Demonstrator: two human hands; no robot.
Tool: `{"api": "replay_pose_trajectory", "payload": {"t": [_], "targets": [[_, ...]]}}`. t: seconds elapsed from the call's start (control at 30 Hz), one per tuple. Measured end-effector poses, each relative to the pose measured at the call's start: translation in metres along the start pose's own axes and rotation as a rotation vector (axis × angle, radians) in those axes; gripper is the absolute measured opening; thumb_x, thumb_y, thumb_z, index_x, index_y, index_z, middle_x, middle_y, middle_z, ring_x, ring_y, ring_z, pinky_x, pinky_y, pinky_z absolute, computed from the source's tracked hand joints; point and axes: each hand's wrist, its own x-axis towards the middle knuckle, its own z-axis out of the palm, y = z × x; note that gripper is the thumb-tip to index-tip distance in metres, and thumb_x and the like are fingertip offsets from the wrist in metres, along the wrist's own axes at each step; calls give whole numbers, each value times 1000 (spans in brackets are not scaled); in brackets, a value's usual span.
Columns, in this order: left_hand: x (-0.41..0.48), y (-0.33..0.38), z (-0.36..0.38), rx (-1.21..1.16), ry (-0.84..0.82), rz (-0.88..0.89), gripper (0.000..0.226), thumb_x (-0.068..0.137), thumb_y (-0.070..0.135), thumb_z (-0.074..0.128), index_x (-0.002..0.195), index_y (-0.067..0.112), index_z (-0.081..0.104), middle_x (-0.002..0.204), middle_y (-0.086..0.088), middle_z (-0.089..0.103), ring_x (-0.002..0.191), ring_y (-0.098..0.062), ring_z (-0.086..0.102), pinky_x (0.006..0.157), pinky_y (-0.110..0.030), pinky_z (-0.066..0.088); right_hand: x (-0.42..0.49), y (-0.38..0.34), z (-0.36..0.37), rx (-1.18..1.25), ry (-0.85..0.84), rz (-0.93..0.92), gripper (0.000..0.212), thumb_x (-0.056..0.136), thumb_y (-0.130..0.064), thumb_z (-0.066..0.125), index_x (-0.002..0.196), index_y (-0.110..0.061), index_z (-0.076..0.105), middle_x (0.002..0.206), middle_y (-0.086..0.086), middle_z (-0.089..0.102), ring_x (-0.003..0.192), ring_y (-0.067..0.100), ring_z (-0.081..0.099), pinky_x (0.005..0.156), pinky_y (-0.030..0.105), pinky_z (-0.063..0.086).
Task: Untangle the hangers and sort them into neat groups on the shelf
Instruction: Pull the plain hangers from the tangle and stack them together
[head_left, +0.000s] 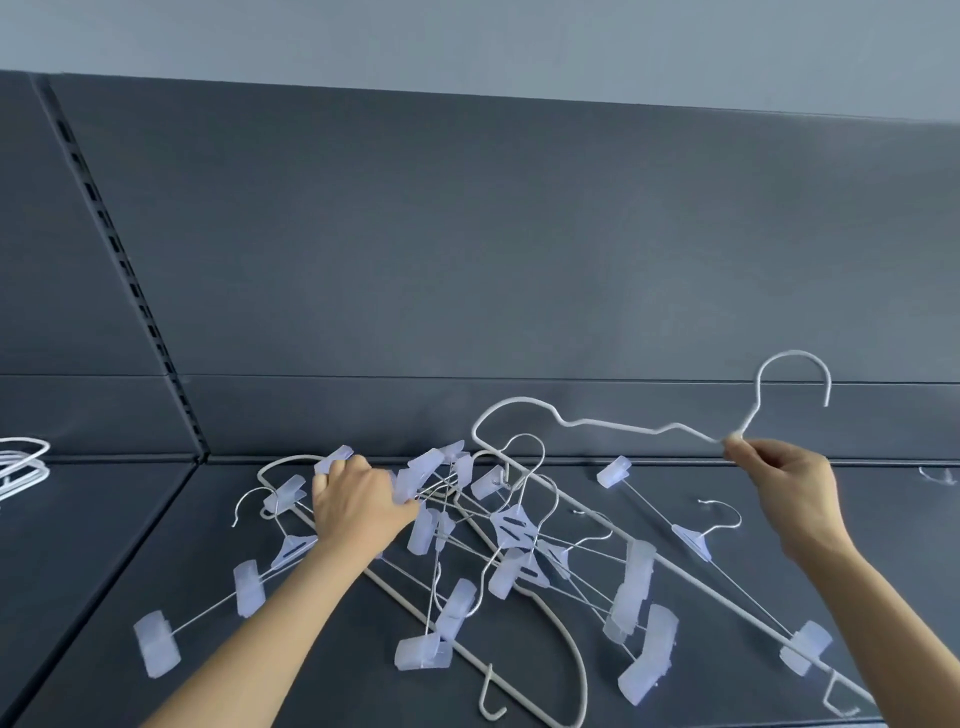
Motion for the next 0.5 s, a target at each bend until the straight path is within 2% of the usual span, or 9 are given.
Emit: {"api": "replay_pose_trajectory", "payload": {"t": [0.07, 0.13, 0.17, 0.2, 0.23, 0.3, 0.37, 0.43, 0.5], "targets": [[-1, 2, -2, -51, -10, -6, 34, 77, 48, 58, 57, 22, 48, 98, 0, 59, 116, -22, 43, 92, -34, 31, 0, -2, 0, -10, -4, -10, 28, 85, -28, 62, 79, -2, 69, 66, 19, 53, 34, 6, 35, 34, 11, 27], [-2, 6, -6, -114, 54, 1, 27, 75, 44, 65, 84, 20, 57, 103, -2, 55, 110, -25, 46, 90, -34, 33, -1, -5, 0, -15, 1, -23, 24, 85, -28, 62, 75, -7, 69, 76, 33, 58, 40, 7, 36, 36, 11, 27], [-3, 9, -7, -141, 88, 1, 33, 74, 40, 68, 96, 18, 57, 105, -3, 54, 107, -26, 48, 90, -35, 35, -1, -6, 0, -15, 4, -33, 23, 85, -28, 62, 69, -13, 69, 83, 36, 60, 44, 8, 36, 38, 11, 28], [-5, 13, -9, -188, 140, 20, 34, 74, 33, 71, 99, 17, 57, 104, -4, 55, 102, -28, 50, 88, -37, 37, -1, -6, 0, -18, 8, -42, 24, 84, -28, 62, 64, -18, 67, 87, 36, 61, 48, 7, 36, 40, 11, 29], [-6, 18, -8, -246, 226, 80, 26, 73, 25, 71, 94, 15, 60, 97, -5, 58, 94, -30, 52, 82, -39, 40, -1, -5, -1, -21, 10, -48, 26, 84, -29, 63, 61, -19, 67, 89, 35, 62, 50, 7, 37, 42, 10, 30], [-12, 30, -8, -340, 322, 249, 2, 74, 15, 63, 72, 14, 63, 76, -4, 61, 73, -29, 55, 64, -39, 44, -1, -5, -2, -19, 10, -50, 20, 84, -30, 63, 64, -31, 68, 89, 35, 62, 52, 7, 38, 43, 9, 31], [-19, 47, -3, -393, 217, 361, 21, 79, 12, 50, 62, 10, 61, 65, -5, 59, 68, -26, 51, 60, -37, 43, -2, -5, -3, -16, 8, -52, 21, 84, -30, 63, 64, -37, 67, 90, 35, 61, 54, 7, 39, 44, 8, 32], [-22, 64, 3, -453, 52, 379, 25, 85, 10, 47, 63, 4, 59, 65, -8, 55, 77, -24, 48, 65, -36, 42, -2, -7, -4, -15, -4, -57, 25, 84, -29, 63, 60, -24, 68, 91, 34, 63, 53, 6, 40, 45, 7, 32], [-21, 78, 8, -489, -15, 374, 29, 85, 11, 48, 57, 4, 50, 58, -7, 46, 74, -24, 44, 62, -36, 39, -3, -8, -5, -14, -9, -67, 25, 85, -27, 62, 60, -23, 66, 89, 31, 65, 50, 5, 41, 44, 8, 32]]}}
